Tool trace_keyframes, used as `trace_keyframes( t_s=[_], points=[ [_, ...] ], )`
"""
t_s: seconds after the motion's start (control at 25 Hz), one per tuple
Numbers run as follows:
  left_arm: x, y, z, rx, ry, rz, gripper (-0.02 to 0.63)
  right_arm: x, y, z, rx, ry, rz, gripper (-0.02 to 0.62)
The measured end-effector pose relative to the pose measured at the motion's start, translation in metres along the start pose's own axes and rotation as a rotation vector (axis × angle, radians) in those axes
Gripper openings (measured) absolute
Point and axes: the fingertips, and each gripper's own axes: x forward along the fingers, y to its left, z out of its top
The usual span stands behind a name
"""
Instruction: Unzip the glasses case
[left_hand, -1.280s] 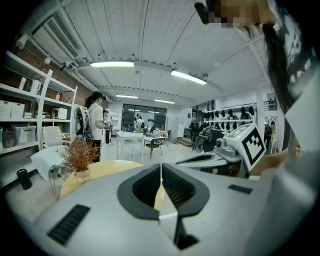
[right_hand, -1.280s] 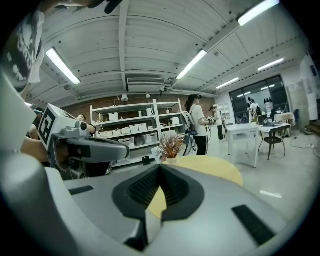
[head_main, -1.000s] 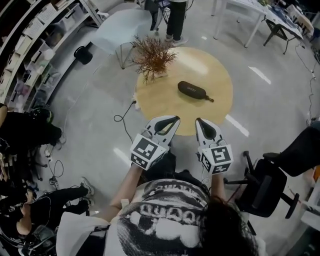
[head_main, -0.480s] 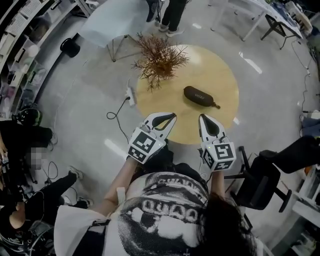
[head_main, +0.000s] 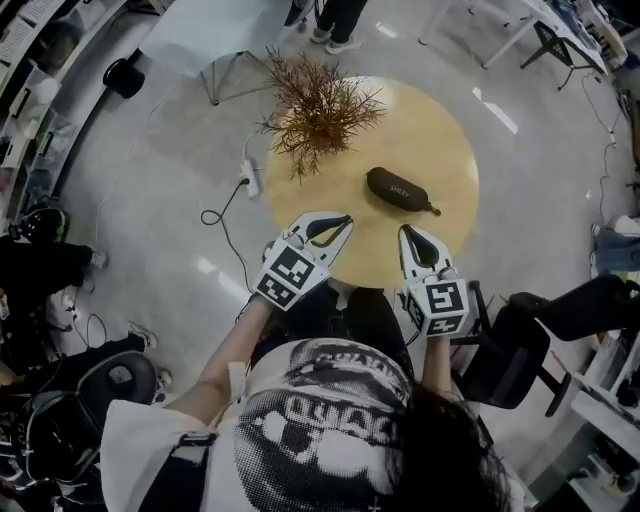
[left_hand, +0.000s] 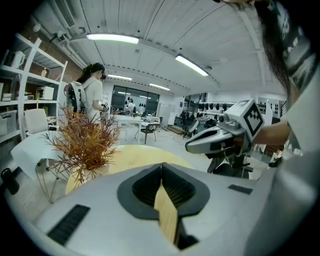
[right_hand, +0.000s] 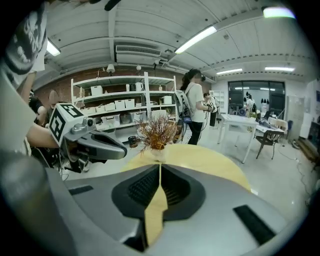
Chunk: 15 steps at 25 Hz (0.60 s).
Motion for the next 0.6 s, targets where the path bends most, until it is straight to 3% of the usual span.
trace_keyframes(
  t_s=[0.28,0.6],
  points=[
    [0.029,0.020,-0.012,-0.033,0.051,0.050,0.017,0.026,-0.036,-0.010,-0.073,0.084,0.069,0.053],
    [0.070,0.042,-0.055,-0.065,0.203,0.193,0.017,0.087,-0.070,-0.048,-0.356,0.284,0.285,0.152]
  ],
)
